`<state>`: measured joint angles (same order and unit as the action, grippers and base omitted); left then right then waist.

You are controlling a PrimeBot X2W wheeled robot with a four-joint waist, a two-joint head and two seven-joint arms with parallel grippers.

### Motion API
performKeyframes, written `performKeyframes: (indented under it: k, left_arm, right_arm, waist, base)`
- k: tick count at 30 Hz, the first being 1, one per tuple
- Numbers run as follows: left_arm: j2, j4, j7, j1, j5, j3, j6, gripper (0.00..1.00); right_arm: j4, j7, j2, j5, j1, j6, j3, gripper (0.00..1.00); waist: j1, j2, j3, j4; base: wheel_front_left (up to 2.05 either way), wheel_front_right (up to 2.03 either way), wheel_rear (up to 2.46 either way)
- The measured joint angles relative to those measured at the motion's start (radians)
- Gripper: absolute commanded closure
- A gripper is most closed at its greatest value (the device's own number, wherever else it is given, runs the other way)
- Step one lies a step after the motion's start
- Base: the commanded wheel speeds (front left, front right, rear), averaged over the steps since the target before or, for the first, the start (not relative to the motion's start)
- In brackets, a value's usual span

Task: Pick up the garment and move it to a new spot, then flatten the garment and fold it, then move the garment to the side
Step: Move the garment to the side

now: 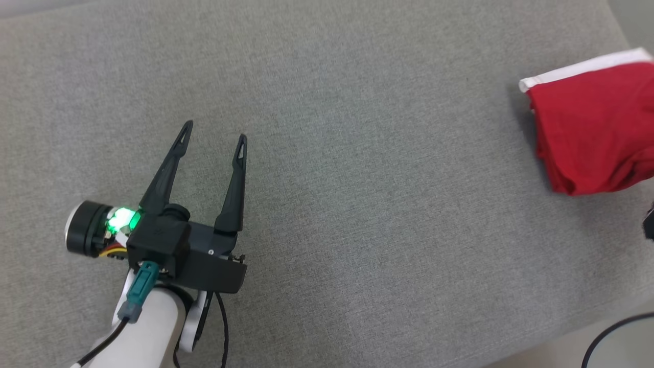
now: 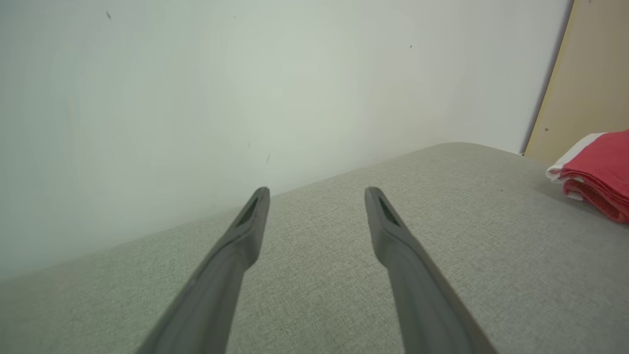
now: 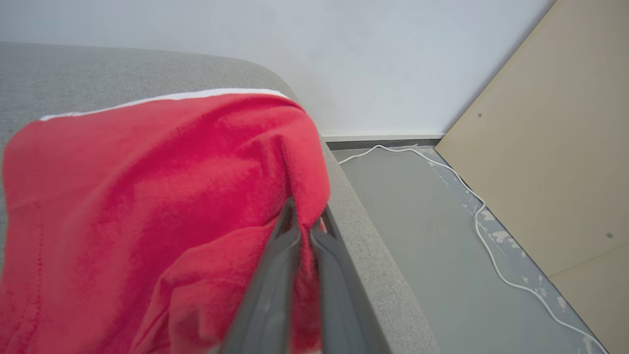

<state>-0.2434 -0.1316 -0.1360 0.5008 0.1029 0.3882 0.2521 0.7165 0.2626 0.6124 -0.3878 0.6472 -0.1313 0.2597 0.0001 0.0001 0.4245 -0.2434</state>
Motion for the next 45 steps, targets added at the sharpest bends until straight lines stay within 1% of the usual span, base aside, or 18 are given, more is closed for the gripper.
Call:
performKeyframes:
  k: [3, 7, 8, 9, 10, 12, 15, 18, 21, 23, 26, 27, 28, 33, 38, 45]
  left_arm:
    - [-0.003, -0.008, 0.011, 0.018, -0.009, 0.007, -0.004, 0.0]
    - [-0.006, -0.021, 0.022, 0.036, -0.02, 0.015, -0.004, 0.0]
    - [-0.007, -0.022, 0.026, 0.038, -0.022, 0.016, -0.004, 0.0]
    - [-0.008, -0.024, 0.029, 0.04, -0.025, 0.018, -0.004, 0.0]
    - [-0.01, -0.024, 0.03, 0.042, -0.026, 0.019, -0.004, 0.0]
    - [-0.011, -0.023, 0.031, 0.048, -0.026, 0.021, -0.004, 0.0]
    - [-0.011, -0.016, 0.029, 0.057, -0.026, 0.022, -0.005, 0.0]
    - [-0.009, -0.004, 0.021, 0.057, -0.021, 0.024, -0.005, 0.0]
    - [-0.012, 0.006, 0.01, 0.049, -0.012, 0.017, -0.004, 0.0]
    - [-0.012, 0.011, 0.002, 0.031, -0.006, 0.014, 0.002, 0.0]
    - [-0.012, 0.018, -0.013, 0.003, 0.013, 0.007, 0.012, 0.0]
    - [-0.012, 0.02, -0.017, -0.006, 0.017, 0.004, 0.014, 0.0]
    - [-0.012, 0.023, -0.026, -0.02, 0.026, -0.002, 0.02, 0.0]
    - [-0.012, 0.027, -0.05, -0.059, 0.047, -0.021, 0.033, 0.0]
    - [-0.012, 0.024, -0.068, -0.104, 0.074, -0.046, 0.056, 0.0]
    - [-0.013, 0.025, -0.09, -0.174, 0.103, -0.073, 0.072, 0.0]
  right_arm:
    - [0.032, 0.002, 0.013, 0.004, 0.031, 0.0, 0.003, 1.0]
    - [0.073, 0.001, 0.015, 0.003, 0.064, 0.0, -0.003, 1.0]
    - [0.076, 0.002, 0.015, 0.003, 0.075, 0.0, -0.008, 0.73]
    - [0.087, 0.002, 0.014, 0.002, 0.086, 0.0, -0.015, 0.07]
    - [0.096, 0.002, 0.011, 0.001, 0.093, 0.0, -0.022, 0.0]
    - [0.108, 0.002, 0.005, 0.001, 0.098, 0.0, -0.041, 0.0]
    - [0.114, 0.002, -0.001, 0.01, 0.104, 0.0, -0.097, 0.0]
    - [0.09, 0.001, -0.019, 0.017, 0.096, 0.0, -0.149, 0.0]
    - [0.006, 0.002, -0.047, 0.03, 0.07, 0.0, -0.223, 0.0]
    - [-0.066, 0.002, -0.081, 0.041, 0.04, 0.0, -0.273, 0.0]
    - [-0.19, 0.002, -0.142, 0.074, -0.024, 0.0, -0.306, 0.0]
    - [-0.23, 0.002, -0.156, 0.085, -0.045, 0.0, -0.311, 0.0]
    - [-0.316, 0.002, -0.179, 0.103, -0.08, 0.0, -0.312, 0.0]
    - [-0.5, 0.002, -0.241, 0.129, -0.178, 0.0, -0.277, 0.0]
    - [-0.625, 0.001, -0.291, 0.154, -0.256, 0.0, -0.228, 0.0]
    - [-0.736, -0.049, -0.361, 0.183, -0.346, 0.0, -0.192, 0.0]
  waist:
    - [0.0001, 0.0, 0.019, 0.001]
    - [0.0, 0.0, 0.046, 0.004]
    - [0.0, 0.0, 0.053, 0.004]
    - [0.0001, 0.0, 0.059, 0.004]
    - [0.0001, 0.0, 0.065, 0.004]
    - [0.0, 0.0001, 0.074, 0.002]
    - [0.0001, 0.0001, 0.078, -0.003]
    - [0.0, 0.0, 0.07, -0.004]
    - [-0.0001, 0.0, 0.052, -0.006]
    - [-0.0001, 0.0001, 0.037, -0.006]
    - [-0.0001, 0.0, 0.009, -0.005]
    - [-0.0001, 0.0, -0.001, -0.004]
    - [-0.0002, 0.0, -0.022, 0.0]
    - [-0.0003, -0.0001, -0.069, 0.024]
    - [-0.0004, -0.0001, -0.11, 0.063]
    - [-0.0003, -0.0001, -0.167, 0.121]
  base:
    - [0.0, 0.0, 0.0]
    - [0.0, 0.0, 0.0]
    - [0.0, 0.0, 0.0]
    - [0.0, 0.0, 0.0]
    - [0.0, 0.0, 0.0]
    - [0.0, 0.0, 0.0]
    - [0.0, 0.0, 0.0]
    - [0.0, 0.0, 0.0]
    - [0.0, 0.0, 0.0]
    - [0.0, 0.0, 0.0]
    - [0.0, 0.0, 0.0]
    - [0.0, 0.0, 0.0]
    - [0.0, 0.0, 0.0]
    - [0.0, 0.0, 0.0]
    - [0.0, 0.0, 0.0]
    - [0.0, 0.0, 0.0]
